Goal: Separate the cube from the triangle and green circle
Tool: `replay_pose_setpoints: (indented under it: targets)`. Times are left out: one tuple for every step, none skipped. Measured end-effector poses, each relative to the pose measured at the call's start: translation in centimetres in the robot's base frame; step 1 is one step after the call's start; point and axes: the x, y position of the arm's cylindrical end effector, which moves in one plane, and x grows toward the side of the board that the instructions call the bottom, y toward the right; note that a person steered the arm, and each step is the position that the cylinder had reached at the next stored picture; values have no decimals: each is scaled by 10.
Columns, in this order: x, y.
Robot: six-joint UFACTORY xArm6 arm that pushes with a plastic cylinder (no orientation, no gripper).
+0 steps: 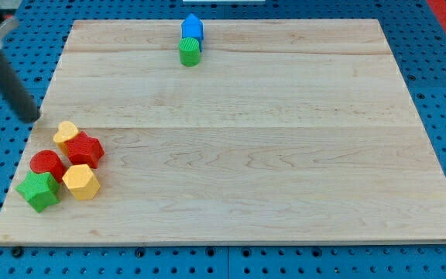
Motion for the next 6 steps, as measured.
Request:
replay_pose_setpoints:
  targets:
    - [-32, 113]
    - [-42, 229]
    - [-60, 339]
    - [-140, 415]
    - [-210, 422]
    - [-210, 322]
